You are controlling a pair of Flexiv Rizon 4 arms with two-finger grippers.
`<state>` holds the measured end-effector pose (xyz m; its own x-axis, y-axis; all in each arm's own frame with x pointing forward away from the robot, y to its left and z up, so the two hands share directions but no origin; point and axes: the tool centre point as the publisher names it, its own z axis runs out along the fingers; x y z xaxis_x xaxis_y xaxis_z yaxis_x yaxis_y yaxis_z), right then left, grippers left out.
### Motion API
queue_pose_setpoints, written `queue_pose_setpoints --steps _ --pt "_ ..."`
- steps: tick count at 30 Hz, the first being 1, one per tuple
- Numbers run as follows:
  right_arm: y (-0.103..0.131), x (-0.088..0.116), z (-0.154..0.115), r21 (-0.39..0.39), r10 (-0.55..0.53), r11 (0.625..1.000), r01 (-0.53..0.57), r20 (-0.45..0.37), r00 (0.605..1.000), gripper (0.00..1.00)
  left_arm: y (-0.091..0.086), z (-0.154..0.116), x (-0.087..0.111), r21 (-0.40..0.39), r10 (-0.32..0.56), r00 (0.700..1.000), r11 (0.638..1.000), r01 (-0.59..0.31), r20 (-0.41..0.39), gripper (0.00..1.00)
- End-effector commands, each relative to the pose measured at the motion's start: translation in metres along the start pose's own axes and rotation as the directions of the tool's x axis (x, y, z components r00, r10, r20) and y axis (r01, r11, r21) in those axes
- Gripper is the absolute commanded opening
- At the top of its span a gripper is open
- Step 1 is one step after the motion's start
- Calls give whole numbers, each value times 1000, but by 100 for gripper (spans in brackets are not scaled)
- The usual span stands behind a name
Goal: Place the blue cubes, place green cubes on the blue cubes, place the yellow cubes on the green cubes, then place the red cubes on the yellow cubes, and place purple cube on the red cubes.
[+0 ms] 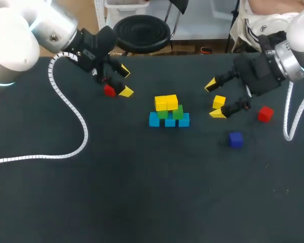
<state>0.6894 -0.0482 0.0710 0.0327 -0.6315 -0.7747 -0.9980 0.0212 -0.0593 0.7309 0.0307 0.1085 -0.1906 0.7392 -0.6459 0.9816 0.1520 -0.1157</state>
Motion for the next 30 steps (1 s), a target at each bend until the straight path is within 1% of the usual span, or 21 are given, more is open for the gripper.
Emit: queue_pose_setpoints --steps 1,5,8,14,19,22,23,30 --pt "6 12 -21 22 28 999 -28 -28 999 100 0 0 0 -2 0 1000 1000 0 -1 100" --pt "4 25 -40 37 59 998 -57 -51 997 100 0 0 0 -2 0 1000 1000 0 -1 100" --pt "-2 36 -48 41 90 995 -88 -67 994 100 0 0 0 -2 0 1000 1000 0 -1 100" --pt "-25 54 -44 -3 115 993 -115 -66 991 100 0 0 0 -2 0 1000 1000 0 -1 100" --pt "-44 55 -36 -51 91 994 -95 -65 994 100 0 0 0 -2 0 1000 1000 0 -1 100" --pt "-49 55 -32 -90 88 992 -93 -51 995 100 0 0 0 -2 0 1000 1000 0 -1 100" --pt "-49 52 -31 -101 68 992 -72 -44 997 100 0 0 0 -2 0 1000 1000 0 -1 100" --pt "-49 52 -31 -101 68 992 -72 -44 997 100 0 0 0 -2 0 1000 1000 0 -1 100"
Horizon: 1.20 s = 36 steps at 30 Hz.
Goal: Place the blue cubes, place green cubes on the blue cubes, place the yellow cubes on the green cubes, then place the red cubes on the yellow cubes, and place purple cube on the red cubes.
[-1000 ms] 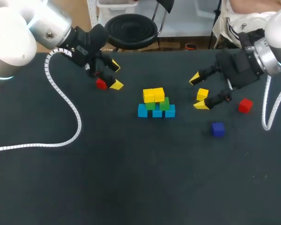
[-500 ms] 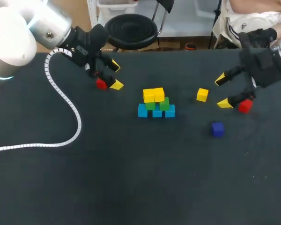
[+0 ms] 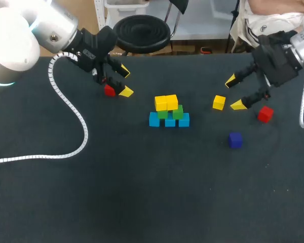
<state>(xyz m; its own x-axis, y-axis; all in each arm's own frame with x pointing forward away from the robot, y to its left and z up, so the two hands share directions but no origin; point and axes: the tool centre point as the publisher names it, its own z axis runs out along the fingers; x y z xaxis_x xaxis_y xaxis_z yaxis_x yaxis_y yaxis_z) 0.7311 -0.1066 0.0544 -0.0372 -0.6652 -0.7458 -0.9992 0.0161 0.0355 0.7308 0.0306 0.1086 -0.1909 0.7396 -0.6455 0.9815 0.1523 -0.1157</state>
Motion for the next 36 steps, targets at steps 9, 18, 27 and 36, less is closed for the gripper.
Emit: queue_pose_setpoints --steps 9,18,27,36 --pt "-7 1 1 -38 0 999 0 4 1000 100 0 0 0 -1 0 1000 1000 0 0 100" --pt "-13 26 4 43 70 997 -71 23 997 100 0 0 0 -1 0 1000 1000 0 0 100" --pt "-35 24 25 -4 80 997 -80 50 996 100 0 0 0 -1 0 1000 1000 0 0 100" --pt "-49 33 33 4 111 994 -112 88 990 100 0 0 0 -1 0 1000 1000 0 0 100"
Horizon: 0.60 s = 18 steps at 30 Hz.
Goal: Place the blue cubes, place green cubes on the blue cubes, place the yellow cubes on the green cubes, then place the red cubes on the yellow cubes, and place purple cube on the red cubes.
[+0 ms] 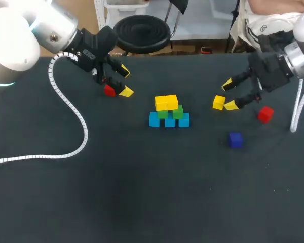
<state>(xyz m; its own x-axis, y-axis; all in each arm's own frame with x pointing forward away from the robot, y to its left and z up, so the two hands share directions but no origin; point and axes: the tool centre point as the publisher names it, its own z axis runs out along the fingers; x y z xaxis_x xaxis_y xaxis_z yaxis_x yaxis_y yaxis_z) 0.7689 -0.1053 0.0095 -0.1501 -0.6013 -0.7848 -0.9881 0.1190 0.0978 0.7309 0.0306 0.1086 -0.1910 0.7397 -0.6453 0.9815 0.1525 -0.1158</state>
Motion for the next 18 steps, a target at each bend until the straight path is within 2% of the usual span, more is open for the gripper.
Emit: queue_pose_setpoints --steps 1,4,14,18 --pt "-10 0 3 -29 -1 1000 1 11 1000 100 0 0 0 -1 0 1000 1000 0 0 100" --pt "-7 1 4 -16 4 1000 -4 -8 1000 100 0 0 0 -1 0 1000 1000 0 0 100" --pt "3 -4 18 45 50 998 -51 19 999 100 0 0 0 -1 0 1000 1000 0 0 100" --pt "4 -2 23 45 48 998 -47 -21 999 100 0 0 0 -1 0 1000 1000 0 0 100"
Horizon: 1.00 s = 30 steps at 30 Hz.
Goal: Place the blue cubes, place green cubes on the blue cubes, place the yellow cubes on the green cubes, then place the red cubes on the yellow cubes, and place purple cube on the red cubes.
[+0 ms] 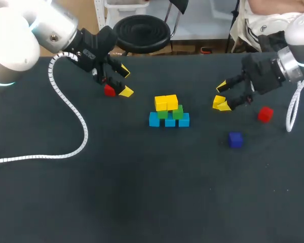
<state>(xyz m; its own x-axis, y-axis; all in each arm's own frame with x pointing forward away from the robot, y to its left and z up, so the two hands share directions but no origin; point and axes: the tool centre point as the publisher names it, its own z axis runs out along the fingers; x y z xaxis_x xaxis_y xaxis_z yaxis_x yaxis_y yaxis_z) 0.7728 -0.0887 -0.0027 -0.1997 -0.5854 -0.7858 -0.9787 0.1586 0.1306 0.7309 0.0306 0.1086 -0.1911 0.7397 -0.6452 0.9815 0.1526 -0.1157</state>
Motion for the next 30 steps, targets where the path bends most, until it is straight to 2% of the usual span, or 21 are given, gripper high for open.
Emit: queue_pose_setpoints --steps 1,7,16,30 --pt "5 1 2 33 -2 999 3 -32 999 100 0 0 0 -1 0 1000 1000 0 0 100" --pt "-3 6 -4 46 0 999 2 -32 999 100 0 0 0 -1 0 1000 1000 0 0 100" --pt "-8 15 -1 25 -1 1000 1 -19 1000 100 0 0 0 -1 0 1000 1000 0 0 100" --pt "-11 13 6 -4 -24 1000 24 -18 1000 100 0 0 0 -1 0 1000 1000 0 0 100"
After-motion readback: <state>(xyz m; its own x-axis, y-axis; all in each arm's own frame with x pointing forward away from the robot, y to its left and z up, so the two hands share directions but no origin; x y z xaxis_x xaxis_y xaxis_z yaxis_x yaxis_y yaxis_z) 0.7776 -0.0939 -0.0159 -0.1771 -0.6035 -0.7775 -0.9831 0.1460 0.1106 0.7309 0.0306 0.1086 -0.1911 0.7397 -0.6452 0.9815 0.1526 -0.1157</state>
